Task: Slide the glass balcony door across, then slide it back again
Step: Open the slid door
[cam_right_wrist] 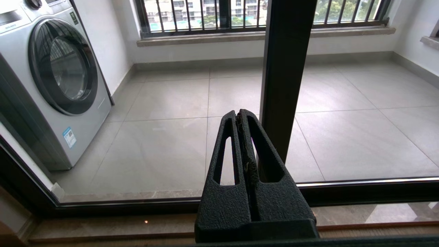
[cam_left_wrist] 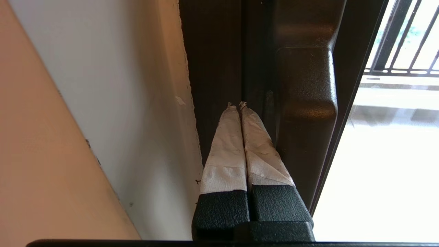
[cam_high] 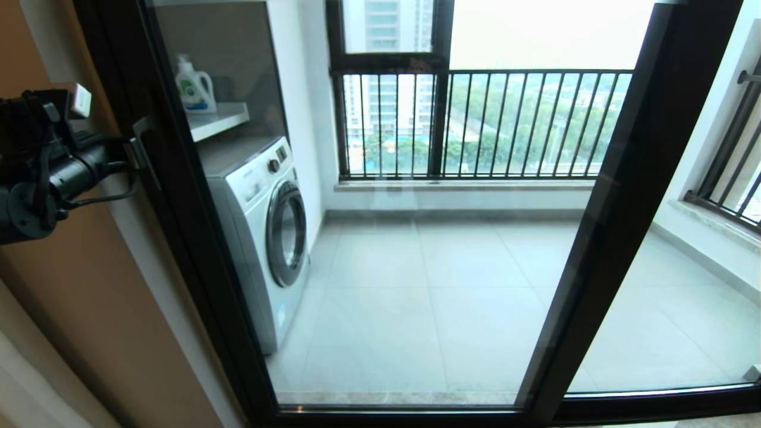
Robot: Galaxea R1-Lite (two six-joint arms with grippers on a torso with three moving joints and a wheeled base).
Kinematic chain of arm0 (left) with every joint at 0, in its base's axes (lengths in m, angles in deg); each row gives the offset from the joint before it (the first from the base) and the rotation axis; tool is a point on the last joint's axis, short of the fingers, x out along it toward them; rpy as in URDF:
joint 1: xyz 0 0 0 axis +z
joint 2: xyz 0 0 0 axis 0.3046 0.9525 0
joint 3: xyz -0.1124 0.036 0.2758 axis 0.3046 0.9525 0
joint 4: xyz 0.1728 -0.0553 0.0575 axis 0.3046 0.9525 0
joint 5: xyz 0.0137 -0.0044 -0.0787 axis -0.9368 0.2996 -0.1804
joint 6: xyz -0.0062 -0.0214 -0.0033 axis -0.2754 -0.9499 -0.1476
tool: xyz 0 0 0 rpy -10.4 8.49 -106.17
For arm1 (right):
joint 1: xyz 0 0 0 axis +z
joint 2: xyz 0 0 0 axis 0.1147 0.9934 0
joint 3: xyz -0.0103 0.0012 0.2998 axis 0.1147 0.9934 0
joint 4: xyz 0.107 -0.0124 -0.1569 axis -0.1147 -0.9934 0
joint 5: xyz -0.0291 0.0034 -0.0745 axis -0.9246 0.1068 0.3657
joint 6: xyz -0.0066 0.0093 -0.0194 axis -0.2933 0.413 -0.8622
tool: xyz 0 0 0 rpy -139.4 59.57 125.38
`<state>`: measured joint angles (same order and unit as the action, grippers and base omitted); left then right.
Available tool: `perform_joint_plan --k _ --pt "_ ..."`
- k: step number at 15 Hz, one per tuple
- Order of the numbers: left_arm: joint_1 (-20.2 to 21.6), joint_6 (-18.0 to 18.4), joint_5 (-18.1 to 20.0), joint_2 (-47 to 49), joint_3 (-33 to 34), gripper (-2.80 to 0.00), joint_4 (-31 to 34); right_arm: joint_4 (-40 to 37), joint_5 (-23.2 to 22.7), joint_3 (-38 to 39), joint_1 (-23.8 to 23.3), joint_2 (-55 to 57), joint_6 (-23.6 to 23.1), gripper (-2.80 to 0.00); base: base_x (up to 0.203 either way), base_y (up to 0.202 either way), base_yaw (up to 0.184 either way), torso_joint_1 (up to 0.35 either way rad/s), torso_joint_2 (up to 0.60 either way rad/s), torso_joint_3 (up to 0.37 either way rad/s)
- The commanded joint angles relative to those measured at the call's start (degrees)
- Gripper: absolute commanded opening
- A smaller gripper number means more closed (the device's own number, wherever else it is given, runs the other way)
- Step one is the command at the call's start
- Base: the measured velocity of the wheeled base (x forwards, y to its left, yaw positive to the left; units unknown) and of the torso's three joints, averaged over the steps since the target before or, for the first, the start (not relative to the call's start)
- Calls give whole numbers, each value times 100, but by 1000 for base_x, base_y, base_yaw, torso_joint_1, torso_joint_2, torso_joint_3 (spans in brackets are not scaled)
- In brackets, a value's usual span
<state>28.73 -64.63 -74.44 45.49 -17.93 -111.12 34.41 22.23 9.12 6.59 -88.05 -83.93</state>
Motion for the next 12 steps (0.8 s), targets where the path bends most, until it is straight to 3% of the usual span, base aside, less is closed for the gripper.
perform_joint_plan --k 1,12 --pt "-208 8 21 -51 -18 -280 -24 7 -1 70 0 2 -2 -280 0 0 0 0 0 0" --pt "-481 37 1 -70 -37 -280 -24 -2 -1 70 0 2 -2 -280 0 0 0 0 0 0"
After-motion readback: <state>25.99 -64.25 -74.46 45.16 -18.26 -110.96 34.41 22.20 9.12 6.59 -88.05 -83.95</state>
